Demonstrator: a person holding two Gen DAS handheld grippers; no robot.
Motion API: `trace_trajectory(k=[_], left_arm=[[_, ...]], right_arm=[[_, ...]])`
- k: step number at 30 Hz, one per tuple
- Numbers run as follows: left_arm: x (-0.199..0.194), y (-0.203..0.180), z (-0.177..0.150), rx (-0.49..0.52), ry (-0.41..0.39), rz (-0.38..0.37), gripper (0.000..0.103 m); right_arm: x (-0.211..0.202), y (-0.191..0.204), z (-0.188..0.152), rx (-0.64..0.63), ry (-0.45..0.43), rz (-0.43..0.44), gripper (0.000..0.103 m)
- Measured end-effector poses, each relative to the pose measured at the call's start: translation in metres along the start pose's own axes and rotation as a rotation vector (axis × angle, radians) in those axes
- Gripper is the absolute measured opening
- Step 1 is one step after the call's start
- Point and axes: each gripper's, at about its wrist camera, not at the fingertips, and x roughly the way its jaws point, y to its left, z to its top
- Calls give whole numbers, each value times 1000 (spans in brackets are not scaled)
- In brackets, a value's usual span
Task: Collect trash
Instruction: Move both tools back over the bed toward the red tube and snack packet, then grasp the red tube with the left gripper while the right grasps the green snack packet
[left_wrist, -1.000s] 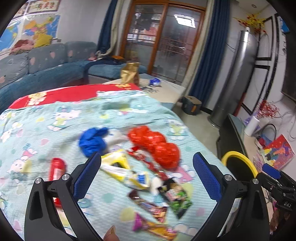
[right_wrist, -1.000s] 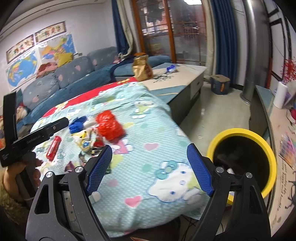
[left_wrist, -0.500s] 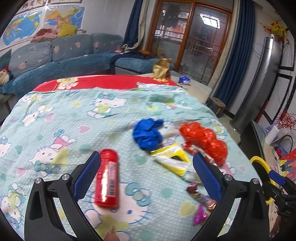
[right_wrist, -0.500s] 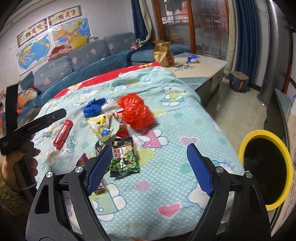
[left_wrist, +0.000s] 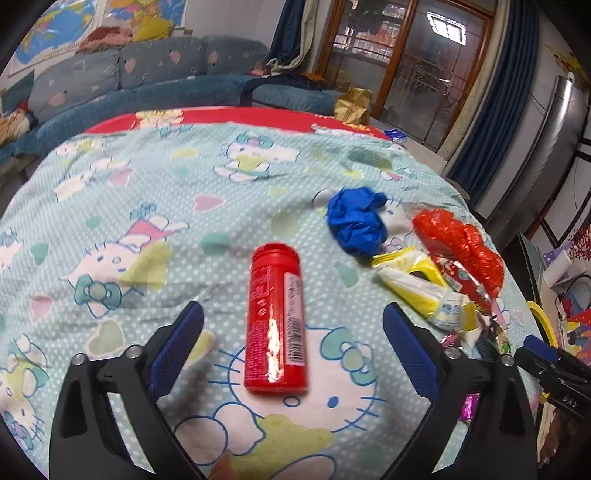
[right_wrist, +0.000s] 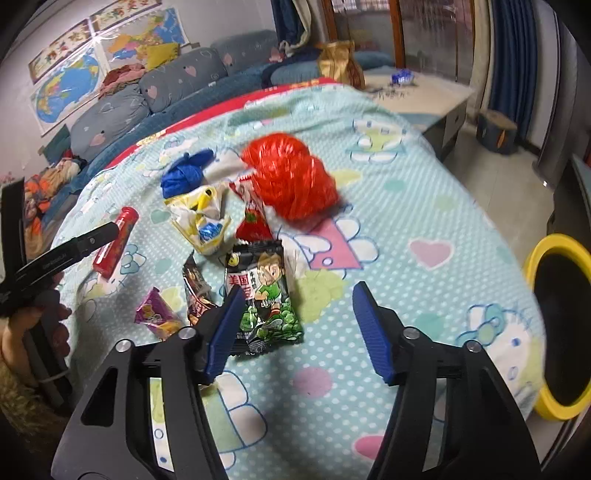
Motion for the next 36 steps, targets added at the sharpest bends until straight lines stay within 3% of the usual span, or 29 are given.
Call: trace_trajectory(k=[1,4,10,16,25,36], left_arm=[[4,2,-1,-10,15,-1,76],[11,4,-6,-22,45,-12,65],[17,6,-12,-30,60,-18,53],[18,1,-13,-9,62,-24,35],[7,-5,-10,18,48,-70,33],[-31,-41,5,69,-33,-180,33]], right_arm=[[3,0,-1,-1,8,-7,48],[13,1,-3,-7,35,-4,39],[22,-1,-10,20,43,50,24],[23,9,-17,-48,26,48,16],[5,12,-24,-74,-1,60,2],[-28,2,-21,-31,-68,79,2]])
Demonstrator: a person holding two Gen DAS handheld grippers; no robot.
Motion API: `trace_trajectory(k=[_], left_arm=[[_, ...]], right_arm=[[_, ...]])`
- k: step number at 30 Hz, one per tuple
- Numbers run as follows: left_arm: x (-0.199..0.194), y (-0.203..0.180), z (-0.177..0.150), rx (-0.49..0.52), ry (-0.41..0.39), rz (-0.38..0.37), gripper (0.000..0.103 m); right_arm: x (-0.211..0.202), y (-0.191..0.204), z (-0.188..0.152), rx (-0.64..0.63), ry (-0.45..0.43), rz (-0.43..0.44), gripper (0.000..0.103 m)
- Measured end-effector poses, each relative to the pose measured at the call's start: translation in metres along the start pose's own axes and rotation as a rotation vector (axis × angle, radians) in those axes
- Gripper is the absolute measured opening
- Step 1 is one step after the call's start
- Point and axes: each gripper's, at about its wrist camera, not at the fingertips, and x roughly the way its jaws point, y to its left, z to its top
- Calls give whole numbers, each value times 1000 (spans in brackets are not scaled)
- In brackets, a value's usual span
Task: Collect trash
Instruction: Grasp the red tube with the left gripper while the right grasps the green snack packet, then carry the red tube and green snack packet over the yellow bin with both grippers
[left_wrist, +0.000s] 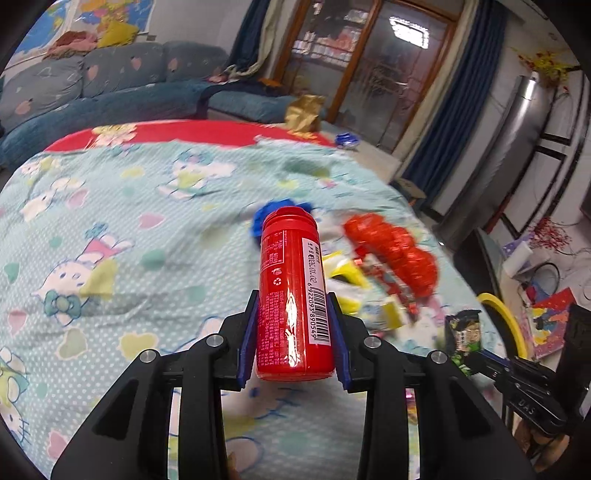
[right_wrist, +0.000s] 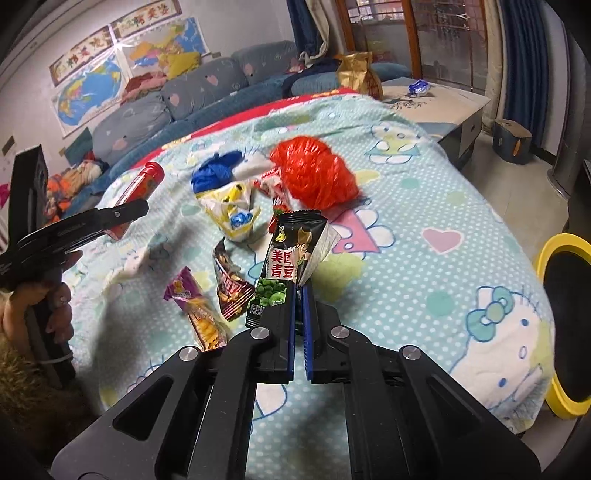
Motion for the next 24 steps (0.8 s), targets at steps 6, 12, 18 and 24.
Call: trace_trajectory(k=[6,12,18,24], left_arm=[[-3,-26,0,43,-3,-46,33],[-6,-51,-1,82,-5,-86,33],[-9,-74,-1,127,-11,-117,33],[-12,-93,-2,165,-12,-143,33]], right_arm=[[-22,-9,7,25,-53,-8,2],[-42,-18,10,46,-98,-24,2],[-56,-25,10,60,-128,-39,2],[-68,-32,10,72,-148,-54,2]])
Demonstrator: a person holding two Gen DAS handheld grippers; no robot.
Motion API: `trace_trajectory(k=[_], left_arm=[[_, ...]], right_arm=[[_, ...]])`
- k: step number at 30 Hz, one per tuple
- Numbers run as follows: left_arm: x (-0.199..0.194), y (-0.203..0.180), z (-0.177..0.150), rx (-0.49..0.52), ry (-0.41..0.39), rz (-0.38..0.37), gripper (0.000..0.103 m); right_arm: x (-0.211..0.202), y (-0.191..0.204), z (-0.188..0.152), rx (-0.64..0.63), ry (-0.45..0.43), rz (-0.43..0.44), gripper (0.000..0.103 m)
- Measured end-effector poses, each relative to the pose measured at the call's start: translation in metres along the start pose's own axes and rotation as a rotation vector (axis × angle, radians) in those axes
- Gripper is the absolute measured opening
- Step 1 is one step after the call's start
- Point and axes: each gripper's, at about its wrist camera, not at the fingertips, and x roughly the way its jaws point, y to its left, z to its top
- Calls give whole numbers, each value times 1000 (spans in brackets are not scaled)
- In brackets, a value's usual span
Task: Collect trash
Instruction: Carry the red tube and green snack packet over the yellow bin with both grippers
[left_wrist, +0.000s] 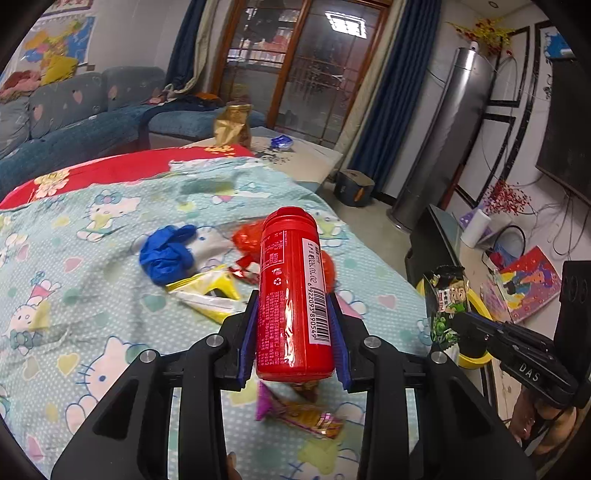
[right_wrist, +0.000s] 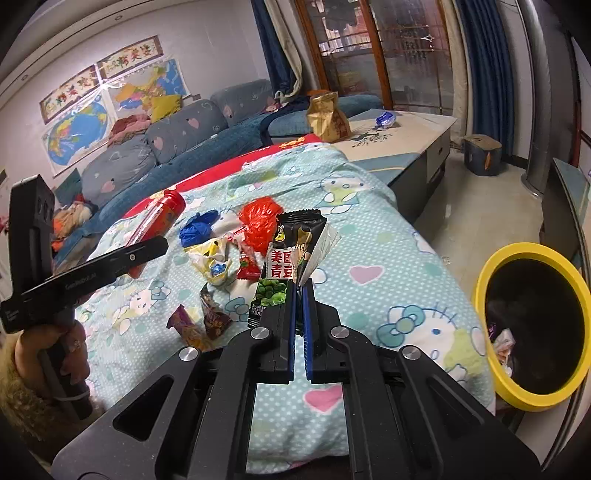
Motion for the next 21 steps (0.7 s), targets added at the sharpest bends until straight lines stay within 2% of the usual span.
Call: trace_trajectory(k=[21], left_arm=[[17,-68,1,126,30,-114,33]], right_arm=[[-35,-45,8,61,-61,-99,2]])
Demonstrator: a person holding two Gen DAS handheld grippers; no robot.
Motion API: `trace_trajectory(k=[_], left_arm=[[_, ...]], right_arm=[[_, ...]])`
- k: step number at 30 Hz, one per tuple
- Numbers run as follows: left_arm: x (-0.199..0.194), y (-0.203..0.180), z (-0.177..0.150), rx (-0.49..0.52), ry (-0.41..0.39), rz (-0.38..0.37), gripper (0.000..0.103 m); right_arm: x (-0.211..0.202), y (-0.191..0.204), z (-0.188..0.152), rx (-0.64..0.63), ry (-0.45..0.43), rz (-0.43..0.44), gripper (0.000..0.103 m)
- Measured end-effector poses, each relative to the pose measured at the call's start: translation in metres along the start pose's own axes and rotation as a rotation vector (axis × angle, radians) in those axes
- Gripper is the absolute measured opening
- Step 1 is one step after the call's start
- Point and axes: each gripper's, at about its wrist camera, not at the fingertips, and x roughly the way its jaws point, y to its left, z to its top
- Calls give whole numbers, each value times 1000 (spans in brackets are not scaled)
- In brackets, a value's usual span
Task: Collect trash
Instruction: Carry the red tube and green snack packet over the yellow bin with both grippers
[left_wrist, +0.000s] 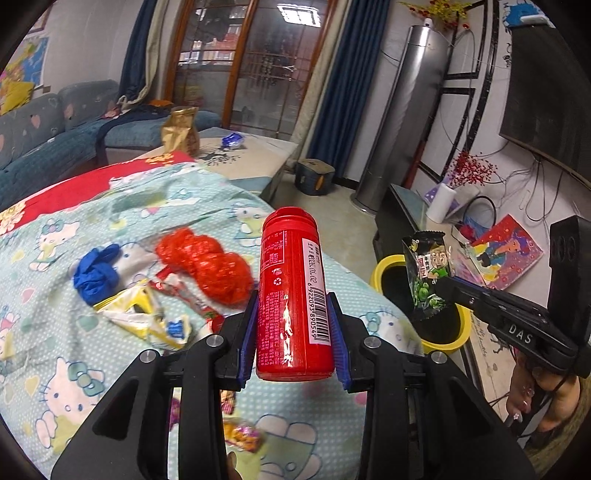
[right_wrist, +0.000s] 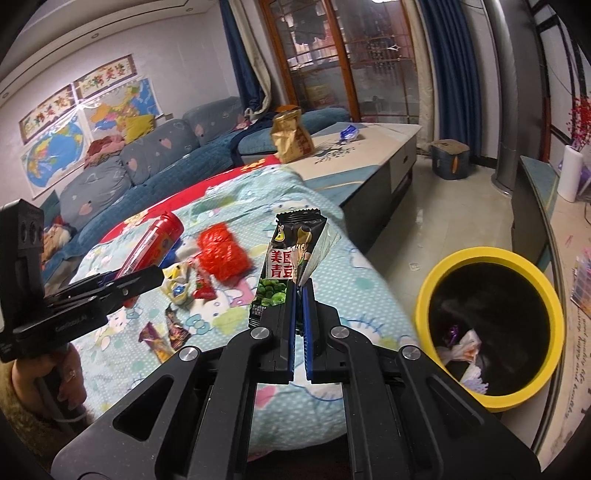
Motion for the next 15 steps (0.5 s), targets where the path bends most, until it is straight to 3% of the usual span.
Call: trace_trajectory(k=[15], left_arm=[[36,-63,17,96,19,-109,33]], right_arm=[[-25,-59,6,106,-61,-130,2]])
